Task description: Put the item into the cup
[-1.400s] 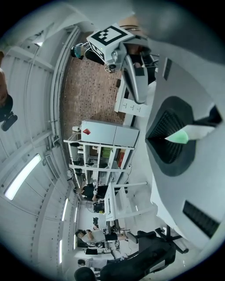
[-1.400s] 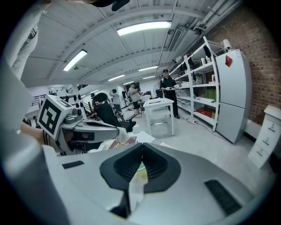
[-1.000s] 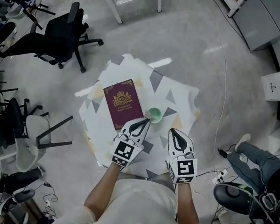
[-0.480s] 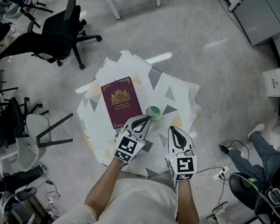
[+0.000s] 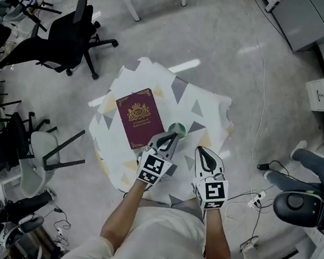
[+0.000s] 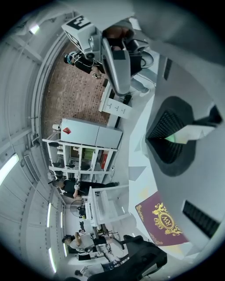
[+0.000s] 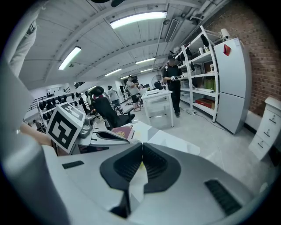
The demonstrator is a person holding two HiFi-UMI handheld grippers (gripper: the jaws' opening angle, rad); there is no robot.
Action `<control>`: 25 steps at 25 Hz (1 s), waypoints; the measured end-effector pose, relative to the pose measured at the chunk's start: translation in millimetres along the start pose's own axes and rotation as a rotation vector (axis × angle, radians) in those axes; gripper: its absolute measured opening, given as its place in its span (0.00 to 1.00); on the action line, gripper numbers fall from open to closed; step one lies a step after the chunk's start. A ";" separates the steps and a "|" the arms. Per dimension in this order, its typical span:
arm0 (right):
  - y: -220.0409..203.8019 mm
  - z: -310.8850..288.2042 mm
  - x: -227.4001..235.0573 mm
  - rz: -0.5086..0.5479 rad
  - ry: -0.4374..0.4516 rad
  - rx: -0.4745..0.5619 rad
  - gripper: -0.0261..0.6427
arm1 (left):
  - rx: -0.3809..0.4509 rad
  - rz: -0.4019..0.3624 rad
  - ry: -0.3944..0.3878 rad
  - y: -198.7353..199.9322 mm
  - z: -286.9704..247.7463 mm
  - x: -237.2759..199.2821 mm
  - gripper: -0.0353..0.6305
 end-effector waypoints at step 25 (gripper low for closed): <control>-1.9 3.0 0.2 -0.005 -0.006 0.002 0.05 | -0.108 -0.026 0.041 -15.2 -16.7 -2.4 0.07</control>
Point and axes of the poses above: the fingertips, and each gripper's own axes: z backward along the fingers, x to its right, y out of its top, the point moved 4 cm from there along z, backward along the fingers, and after that the axes turned 9 degrees about y, right-handed, at the moved point
